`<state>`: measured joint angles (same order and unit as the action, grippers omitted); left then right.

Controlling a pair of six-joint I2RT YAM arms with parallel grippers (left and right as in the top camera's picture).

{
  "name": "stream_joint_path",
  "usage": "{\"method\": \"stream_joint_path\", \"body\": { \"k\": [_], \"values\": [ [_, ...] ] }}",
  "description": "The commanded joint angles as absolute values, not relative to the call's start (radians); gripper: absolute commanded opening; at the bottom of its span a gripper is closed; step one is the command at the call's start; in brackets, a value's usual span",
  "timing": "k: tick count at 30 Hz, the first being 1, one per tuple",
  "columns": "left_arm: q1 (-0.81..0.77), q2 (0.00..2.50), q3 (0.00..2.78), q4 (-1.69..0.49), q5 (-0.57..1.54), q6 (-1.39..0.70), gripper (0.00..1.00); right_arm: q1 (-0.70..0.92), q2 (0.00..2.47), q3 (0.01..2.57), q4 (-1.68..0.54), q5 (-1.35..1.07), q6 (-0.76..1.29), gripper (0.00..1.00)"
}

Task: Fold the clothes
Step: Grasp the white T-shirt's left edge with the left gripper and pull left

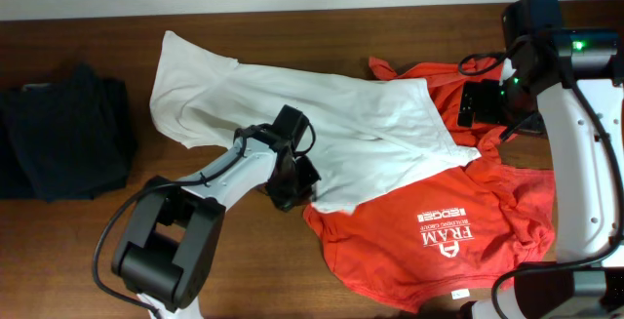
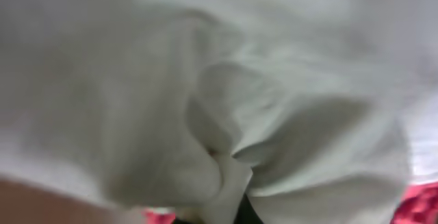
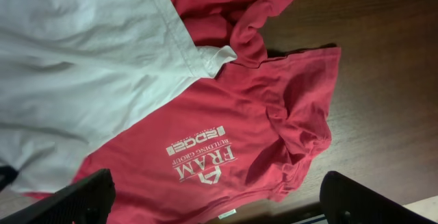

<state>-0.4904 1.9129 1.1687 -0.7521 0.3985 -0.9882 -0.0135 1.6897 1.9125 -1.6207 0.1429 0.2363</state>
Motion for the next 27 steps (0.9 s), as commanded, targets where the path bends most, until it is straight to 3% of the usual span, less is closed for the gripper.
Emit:
{"method": "stream_joint_path", "body": {
  "k": [1, 3, 4, 5, 6, 10, 11, 18, 21, 27],
  "values": [
    [-0.372, 1.82, 1.165, -0.925, 0.217, -0.78, 0.0, -0.022, 1.695, 1.84, -1.612, 0.168, 0.24, 0.99],
    [-0.25, 1.737, 1.166, -1.036, 0.057, -0.7, 0.0, -0.022, 1.695, 1.744, -1.576, 0.147, 0.239, 0.99],
    [-0.206, 1.708, 1.166, -1.058, 0.027, -0.67, 0.0, -0.022, 1.695, 1.7, -1.552, 0.113, 0.219, 0.91],
    [-0.153, 1.676, 1.166, -1.075, 0.014, -0.632, 0.0, -0.022, 1.695, 1.653, -1.52, 0.062, 0.193, 0.78],
    [-0.079, 1.635, 1.166, -1.087, 0.014, -0.59, 0.04, -0.022, 1.695, 1.595, -1.473, 0.014, 0.188, 0.54],
    [0.035, 1.594, 1.166, -1.109, 0.022, -0.569, 0.06, -0.022, 1.695, 1.413, -1.281, -0.086, 0.187, 0.08],
    [0.036, 1.595, 1.166, -1.117, 0.022, -0.566, 0.07, -0.021, 1.695, 1.352, -1.211, -0.105, 0.187, 0.04],
    [0.013, 1.595, 1.165, -1.145, 0.022, -0.566, 0.08, -0.02, 1.695, 1.045, -0.783, -0.396, 0.101, 0.08],
    [0.013, 1.595, 1.164, -1.146, 0.022, -0.566, 0.11, -0.02, 1.695, 0.979, -0.655, -0.397, 0.101, 0.15],
    [0.013, 1.595, 1.163, -1.146, 0.021, -0.566, 0.13, -0.001, 1.777, 0.928, -0.527, -0.319, 0.079, 0.18]
  ]
}}
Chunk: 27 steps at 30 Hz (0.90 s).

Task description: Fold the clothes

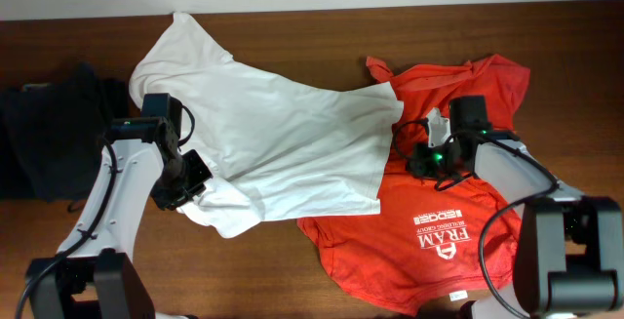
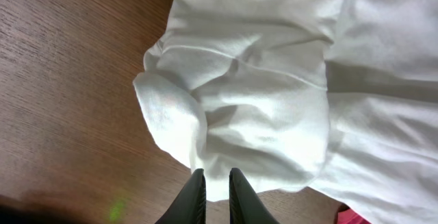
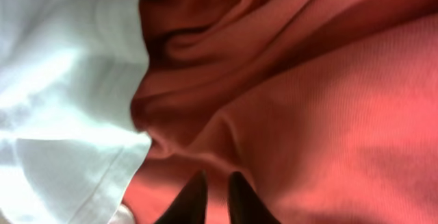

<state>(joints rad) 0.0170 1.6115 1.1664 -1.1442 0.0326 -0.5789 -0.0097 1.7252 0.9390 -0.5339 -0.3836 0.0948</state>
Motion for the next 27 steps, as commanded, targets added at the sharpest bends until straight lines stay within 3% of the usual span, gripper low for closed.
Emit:
{"method": "stream_joint_path", "body": {
  "k": [1, 2, 6, 10, 13, 18, 21, 22, 23, 24, 27],
  "values": [
    [0.013, 1.595, 1.163, -1.148, 0.021, -0.566, 0.13, -0.003, 1.812, 0.928, -0.526, -0.201, 0.092, 0.18],
    [0.013, 1.595, 1.163, -1.153, 0.021, -0.566, 0.13, -0.016, 1.854, 0.928, -0.528, -0.019, 0.162, 0.18],
    [0.013, 1.595, 1.162, -1.157, 0.017, -0.566, 0.13, -0.191, 1.887, 0.984, -0.611, 0.267, 0.362, 0.18],
    [0.013, 1.595, 1.162, -1.161, -0.004, -0.566, 0.13, -0.484, 1.886, 1.338, -0.914, 0.257, 0.481, 0.18],
    [0.013, 1.595, 1.162, -1.16, -0.009, -0.566, 0.13, -0.582, 1.886, 1.604, -1.08, 0.227, 0.48, 0.18],
    [0.013, 1.595, 1.156, -1.172, 0.014, -0.566, 0.14, -0.492, 1.888, 1.669, -1.274, -0.091, 0.218, 0.23],
    [0.002, 1.595, 1.092, -1.148, 0.123, -0.566, 0.32, -0.392, 1.888, 1.583, -1.303, -0.106, 0.191, 0.25],
    [-0.015, 1.595, 1.052, -1.125, 0.172, -0.566, 0.32, -0.36, 1.888, 1.551, -1.302, -0.105, 0.191, 0.28],
    [-0.038, 1.595, 1.016, -1.101, 0.224, -0.566, 0.32, -0.346, 1.888, 1.54, -1.303, -0.105, 0.191, 0.41],
    [-0.067, 1.595, 0.98, -1.072, 0.271, -0.566, 0.33, -0.331, 1.888, 1.531, -1.304, -0.104, 0.19, 0.45],
    [-0.173, 1.595, 0.886, -0.937, 0.344, -0.567, 0.43, -0.319, 1.888, 1.531, -1.317, -0.101, 0.191, 0.46]
  ]
}}
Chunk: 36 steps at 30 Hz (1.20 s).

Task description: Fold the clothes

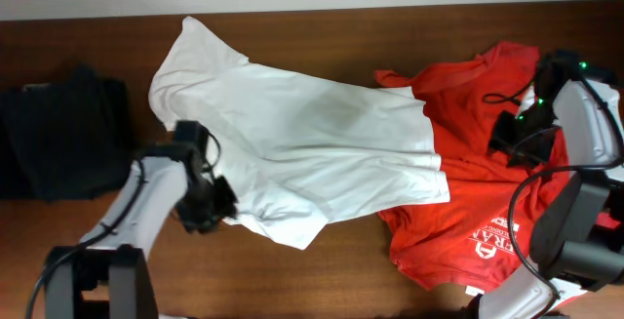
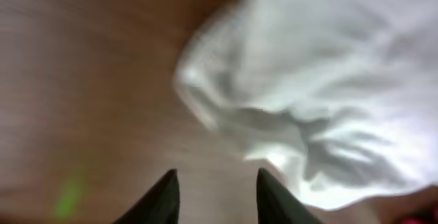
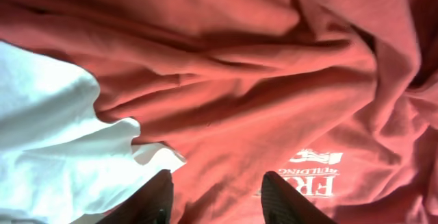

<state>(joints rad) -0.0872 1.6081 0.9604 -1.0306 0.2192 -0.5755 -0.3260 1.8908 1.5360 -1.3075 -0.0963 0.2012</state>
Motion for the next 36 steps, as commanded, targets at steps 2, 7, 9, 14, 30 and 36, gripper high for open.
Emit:
{"method": "stream_joint_path", "body": {
  "k": [2, 7, 9, 14, 30, 36],
  "values": [
    [-0.242, 1.595, 0.838, -0.826, 0.344, -0.609, 0.44, -0.321, 1.888, 1.531, -1.325, -0.101, 0.19, 0.46],
    [-0.28, 1.595, 0.809, -0.738, 0.281, -0.617, 0.45, -0.321, 1.888, 1.53, -1.328, -0.101, 0.187, 0.46],
    [-0.279, 1.595, 0.809, -0.737, 0.24, -0.617, 0.49, -0.321, 1.888, 1.53, -1.328, -0.096, 0.187, 0.46],
    [-0.279, 1.595, 0.809, -0.733, 0.089, -0.655, 0.49, -0.321, 1.888, 1.53, -1.328, -0.094, 0.187, 0.46],
    [0.208, 1.525, 1.077, -1.002, -0.044, -0.553, 0.0, -0.214, 1.888, 1.478, -1.08, -0.194, 0.059, 0.27],
    [0.212, 1.525, 1.076, -1.037, -0.038, -0.579, 0.0, -0.151, 1.926, 1.37, -0.68, -0.223, 0.03, 0.04]
  ]
}}
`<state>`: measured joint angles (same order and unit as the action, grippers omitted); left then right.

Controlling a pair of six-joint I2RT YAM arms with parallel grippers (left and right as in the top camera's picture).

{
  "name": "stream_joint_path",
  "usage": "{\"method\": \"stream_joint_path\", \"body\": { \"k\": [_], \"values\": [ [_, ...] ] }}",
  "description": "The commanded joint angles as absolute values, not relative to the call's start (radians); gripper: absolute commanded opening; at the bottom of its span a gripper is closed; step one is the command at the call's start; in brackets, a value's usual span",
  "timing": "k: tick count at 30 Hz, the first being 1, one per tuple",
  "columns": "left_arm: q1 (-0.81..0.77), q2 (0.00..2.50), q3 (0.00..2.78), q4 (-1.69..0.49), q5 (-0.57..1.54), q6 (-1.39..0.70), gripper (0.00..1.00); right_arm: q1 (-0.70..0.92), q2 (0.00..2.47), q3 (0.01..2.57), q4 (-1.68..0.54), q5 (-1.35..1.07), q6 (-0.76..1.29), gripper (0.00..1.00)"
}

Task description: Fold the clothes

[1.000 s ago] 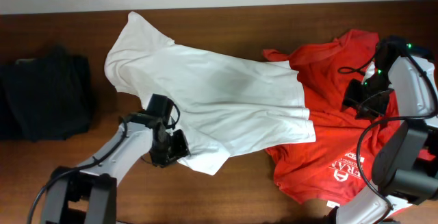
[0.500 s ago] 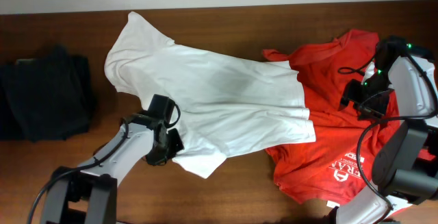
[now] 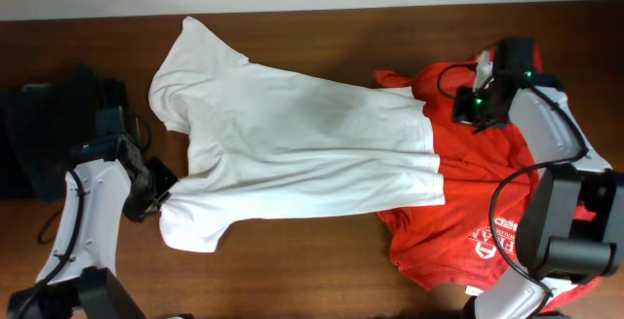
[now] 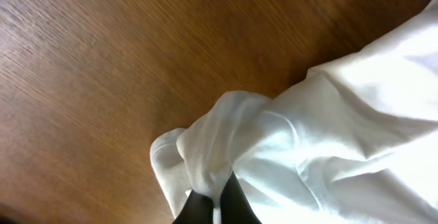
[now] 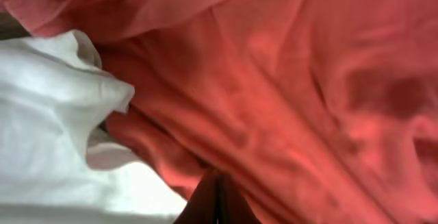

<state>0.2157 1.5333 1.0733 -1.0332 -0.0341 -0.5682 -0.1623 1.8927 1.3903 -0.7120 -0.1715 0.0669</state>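
A white T-shirt (image 3: 302,134) lies spread across the middle of the table. Its right hem overlaps a crumpled red T-shirt (image 3: 478,187) with white print. My left gripper (image 3: 154,190) is at the white shirt's lower left corner. In the left wrist view it (image 4: 213,207) is shut on a bunched fold of white cloth (image 4: 226,128). My right gripper (image 3: 478,106) sits on the red shirt's upper left part. Seen from the right wrist, it (image 5: 215,200) is shut on a ridge of red cloth (image 5: 308,80) next to the white hem (image 5: 48,114).
A pile of black clothing (image 3: 49,134) lies at the table's left end, just left of my left arm. Bare wooden table (image 3: 292,270) shows along the front edge and behind the shirts. The red shirt's lower part hangs near the front right edge.
Both grippers were open and are now shut on cloth. The left one has moved left, and the white shirt's lower left corner reaches further left. The right one has moved up-left on the red shirt.
First the left gripper was buried in the white shirt's lower middle and the right stood open above the red shirt. Then each was shut on its own shirt. Later both were open, the white shirt flatter and the red further right. Now both grip again.
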Motion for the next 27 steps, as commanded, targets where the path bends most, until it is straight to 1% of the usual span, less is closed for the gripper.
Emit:
{"method": "stream_joint_path", "body": {
  "k": [1, 4, 6, 8, 9, 11, 13, 14, 15, 17, 18, 19, 20, 21, 22, 23, 24, 25, 27],
  "values": [
    [0.209, 1.525, 1.076, -1.033, -0.038, -0.579, 0.01, -0.149, 1.959, 1.37, -0.669, -0.282, -0.01, 0.04],
    [0.209, 1.525, 1.076, -1.031, -0.038, -0.579, 0.0, -0.137, 2.057, 1.37, -0.649, -0.311, -0.038, 0.04],
    [0.209, 1.525, 1.076, -1.029, -0.038, -0.579, 0.01, -0.136, 2.119, 1.371, -0.633, -0.374, -0.118, 0.04],
    [0.209, 1.525, 1.076, -1.026, -0.038, -0.579, 0.0, -0.145, 2.158, 1.371, -0.614, -0.315, -0.116, 0.04],
    [0.209, 1.525, 1.076, -1.026, -0.038, -0.579, 0.0, -0.156, 2.165, 1.371, -0.599, -0.201, -0.065, 0.04],
    [0.209, 1.525, 1.076, -1.027, -0.038, -0.579, 0.01, -0.219, 2.165, 1.382, -0.594, 0.143, 0.124, 0.04],
    [0.209, 1.525, 1.076, -1.027, -0.038, -0.579, 0.0, -0.325, 2.165, 1.408, -0.638, 0.284, 0.266, 0.04],
    [0.209, 1.525, 1.076, -1.027, -0.038, -0.579, 0.0, -0.393, 2.165, 1.422, -0.663, 0.297, 0.326, 0.04],
    [0.209, 1.525, 1.076, -1.027, -0.038, -0.579, 0.0, -0.467, 2.165, 1.437, -0.688, 0.292, 0.378, 0.04],
    [0.209, 1.525, 1.076, -1.028, -0.038, -0.579, 0.0, -0.571, 2.165, 1.468, -0.732, 0.247, 0.421, 0.04],
    [0.209, 1.525, 1.076, -1.027, -0.038, -0.579, 0.0, -0.633, 2.165, 1.5, -0.753, 0.15, 0.424, 0.04],
    [0.209, 1.525, 1.076, -1.027, -0.038, -0.579, 0.01, -0.682, 2.164, 1.542, -0.776, -0.009, 0.389, 0.06],
    [0.209, 1.525, 1.076, -1.026, -0.038, -0.579, 0.01, -0.701, 2.161, 1.571, -0.791, -0.125, 0.352, 0.07],
    [0.209, 1.525, 1.076, -1.026, -0.038, -0.579, 0.01, -0.715, 2.154, 1.623, -0.823, -0.276, 0.296, 0.11],
    [0.209, 1.525, 1.076, -1.026, -0.037, -0.579, 0.0, -0.712, 2.144, 1.677, -0.875, -0.368, 0.241, 0.13],
    [0.209, 1.525, 1.076, -1.026, -0.037, -0.579, 0.01, -0.699, 2.132, 1.726, -0.936, -0.405, 0.202, 0.13],
    [0.209, 1.525, 1.076, -1.027, -0.037, -0.579, 0.01, -0.676, 2.114, 1.782, -1.026, -0.415, 0.153, 0.13],
    [0.209, 1.525, 1.076, -1.026, -0.027, -0.579, 0.01, -0.644, 2.09, 1.822, -1.119, -0.414, 0.104, 0.09],
    [0.209, 1.525, 1.076, -1.026, -0.016, -0.579, 0.0, -0.569, 2.026, 1.827, -1.269, -0.377, 0.073, 0.08]
  ]
}}
